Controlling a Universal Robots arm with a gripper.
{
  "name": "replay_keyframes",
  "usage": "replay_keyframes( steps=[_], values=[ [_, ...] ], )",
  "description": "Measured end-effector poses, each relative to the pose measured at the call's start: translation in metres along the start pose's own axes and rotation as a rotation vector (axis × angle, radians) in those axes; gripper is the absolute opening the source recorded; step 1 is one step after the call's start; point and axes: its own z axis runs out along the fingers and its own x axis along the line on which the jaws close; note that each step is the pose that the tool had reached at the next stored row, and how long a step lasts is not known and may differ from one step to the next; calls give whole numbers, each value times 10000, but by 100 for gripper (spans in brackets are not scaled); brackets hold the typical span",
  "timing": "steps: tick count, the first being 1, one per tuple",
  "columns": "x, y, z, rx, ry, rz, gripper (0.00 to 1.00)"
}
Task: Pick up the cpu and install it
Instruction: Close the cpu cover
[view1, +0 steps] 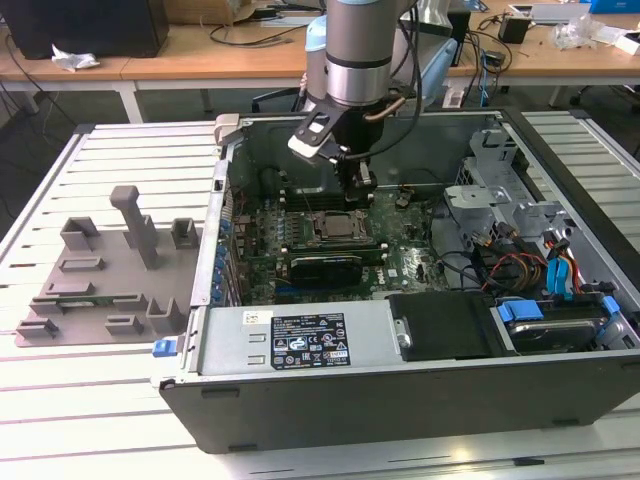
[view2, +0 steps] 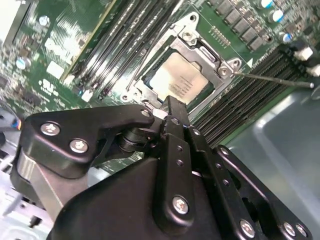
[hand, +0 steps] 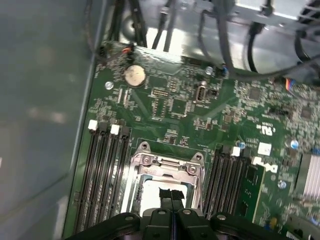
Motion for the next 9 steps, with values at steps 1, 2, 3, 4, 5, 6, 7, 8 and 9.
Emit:
replay_keyframes(
  steps=[1,2,3,4,5,6,7,8,9],
  values=[
    [0,0,0,-7,-1,-169,11],
    [0,0,0,-19,-4,-496,11],
    [0,0,1,-31,-7,-811,11],
    [0,0,1,-39,-8,-1013,11],
    [0,0,1,-45,-10,-1199,11],
    [0,0,2,-58,-15,-1552,11],
    [0,0,2,-65,-17,-1731,11],
    [0,0,3,-72,-21,-1955,11],
    [0,0,3,-82,-25,-2216,11]
  ],
)
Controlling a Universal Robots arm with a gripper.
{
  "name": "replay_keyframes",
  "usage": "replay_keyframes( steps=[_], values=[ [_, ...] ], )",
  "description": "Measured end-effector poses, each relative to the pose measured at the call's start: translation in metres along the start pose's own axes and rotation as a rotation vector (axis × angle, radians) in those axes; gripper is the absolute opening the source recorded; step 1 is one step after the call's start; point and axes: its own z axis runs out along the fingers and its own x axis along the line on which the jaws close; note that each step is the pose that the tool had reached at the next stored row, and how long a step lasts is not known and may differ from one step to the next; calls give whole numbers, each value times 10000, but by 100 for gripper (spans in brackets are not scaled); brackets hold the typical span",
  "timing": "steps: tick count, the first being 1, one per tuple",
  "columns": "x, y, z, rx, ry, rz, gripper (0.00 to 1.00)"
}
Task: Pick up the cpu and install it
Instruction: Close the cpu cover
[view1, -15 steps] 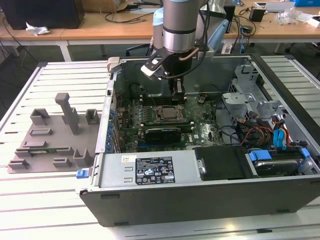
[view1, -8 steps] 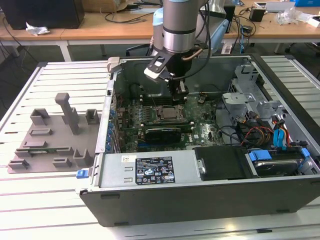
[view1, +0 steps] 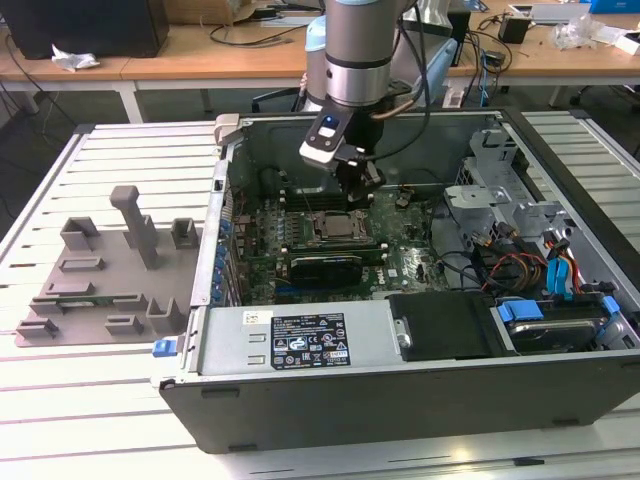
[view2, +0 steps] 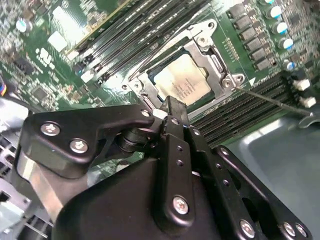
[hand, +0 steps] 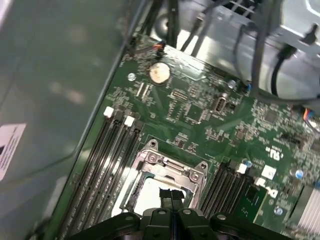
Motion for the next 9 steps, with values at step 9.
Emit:
replay_keyframes(
  steps=[9],
  values=[
    [0,0,4,-73,-38,-2136,11]
  ],
)
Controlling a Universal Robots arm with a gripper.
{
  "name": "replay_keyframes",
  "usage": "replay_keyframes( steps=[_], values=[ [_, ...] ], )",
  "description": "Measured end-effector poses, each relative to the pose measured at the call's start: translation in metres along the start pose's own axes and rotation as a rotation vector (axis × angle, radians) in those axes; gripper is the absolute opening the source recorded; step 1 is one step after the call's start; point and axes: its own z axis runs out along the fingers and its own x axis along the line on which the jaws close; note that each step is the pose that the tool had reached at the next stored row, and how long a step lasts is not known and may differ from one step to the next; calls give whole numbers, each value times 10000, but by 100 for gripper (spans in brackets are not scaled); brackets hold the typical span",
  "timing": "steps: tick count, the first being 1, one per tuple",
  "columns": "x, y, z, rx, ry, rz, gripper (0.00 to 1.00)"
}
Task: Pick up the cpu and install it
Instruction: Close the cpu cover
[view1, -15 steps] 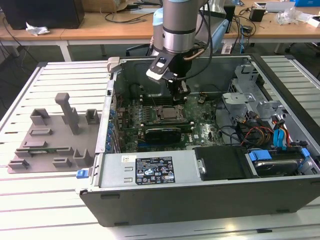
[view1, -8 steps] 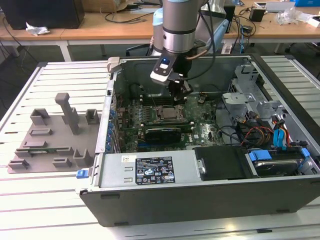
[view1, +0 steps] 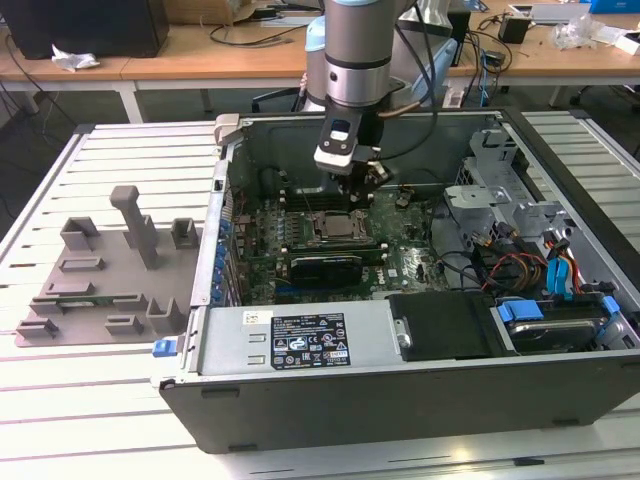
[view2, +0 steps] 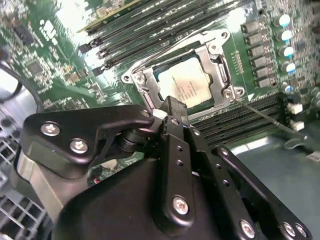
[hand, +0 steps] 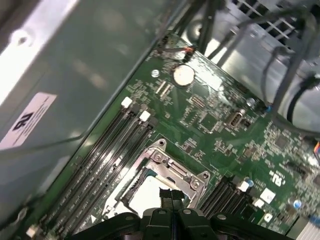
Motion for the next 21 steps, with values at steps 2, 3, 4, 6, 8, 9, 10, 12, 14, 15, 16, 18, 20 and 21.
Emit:
replay_keyframes(
  steps=[2,3,4,6,8,9,10,12,14,15,16,18,20,21],
  values=[
    [0,0,1,-18,-10,-529,11],
    [0,0,2,-24,-13,-702,11],
    [0,0,2,-30,-17,-898,11],
    [0,0,3,-46,-24,-1344,11],
    [0,0,4,-57,-31,-1710,11],
    [0,0,4,-68,-38,-2031,11],
    [0,0,5,-80,-44,-2374,11],
    [0,0,6,-92,-51,-2740,11],
    [0,0,7,-110,-61,-3273,11],
    [0,0,7,-116,-63,-3452,11],
    [1,0,9,-129,-67,-3751,11],
    [1,0,14,-166,-77,-4629,11],
    [1,0,16,-182,-83,-5058,11],
    [1,0,18,-194,-86,-5341,11]
  ],
)
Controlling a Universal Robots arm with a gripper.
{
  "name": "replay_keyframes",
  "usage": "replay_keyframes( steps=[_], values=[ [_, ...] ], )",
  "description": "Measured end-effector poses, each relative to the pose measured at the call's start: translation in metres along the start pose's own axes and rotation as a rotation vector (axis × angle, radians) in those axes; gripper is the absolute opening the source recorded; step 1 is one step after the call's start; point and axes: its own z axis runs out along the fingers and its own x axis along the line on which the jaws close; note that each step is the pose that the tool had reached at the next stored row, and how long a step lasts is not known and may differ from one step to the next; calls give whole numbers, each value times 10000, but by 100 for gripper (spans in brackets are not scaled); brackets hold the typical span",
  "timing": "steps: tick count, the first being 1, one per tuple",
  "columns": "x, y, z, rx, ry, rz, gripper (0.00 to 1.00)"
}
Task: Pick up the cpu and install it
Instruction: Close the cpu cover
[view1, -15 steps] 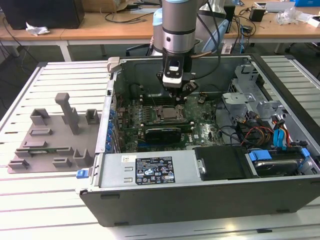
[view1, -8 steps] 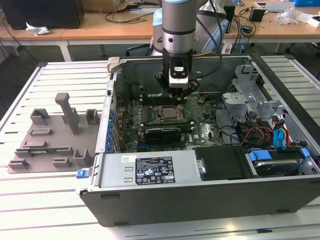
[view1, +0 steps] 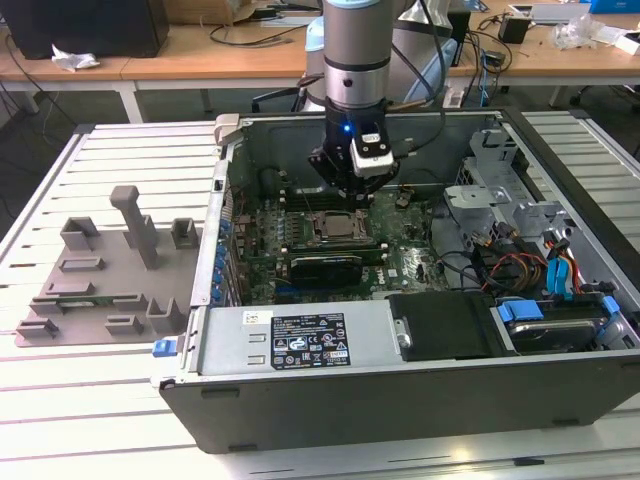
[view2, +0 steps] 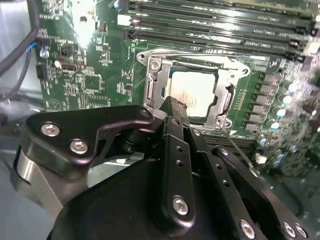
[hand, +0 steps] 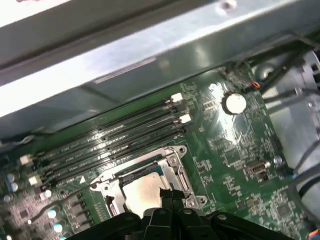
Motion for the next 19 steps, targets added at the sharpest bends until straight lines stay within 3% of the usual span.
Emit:
replay_keyframes(
  steps=[7,9,15,19],
  values=[
    [0,0,9,-65,-20,-1530,11],
    [1,0,12,-90,-29,-2162,11],
    [8,-3,19,-102,-53,-3315,11],
    [67,-25,30,-106,-59,-3522,11]
  ],
)
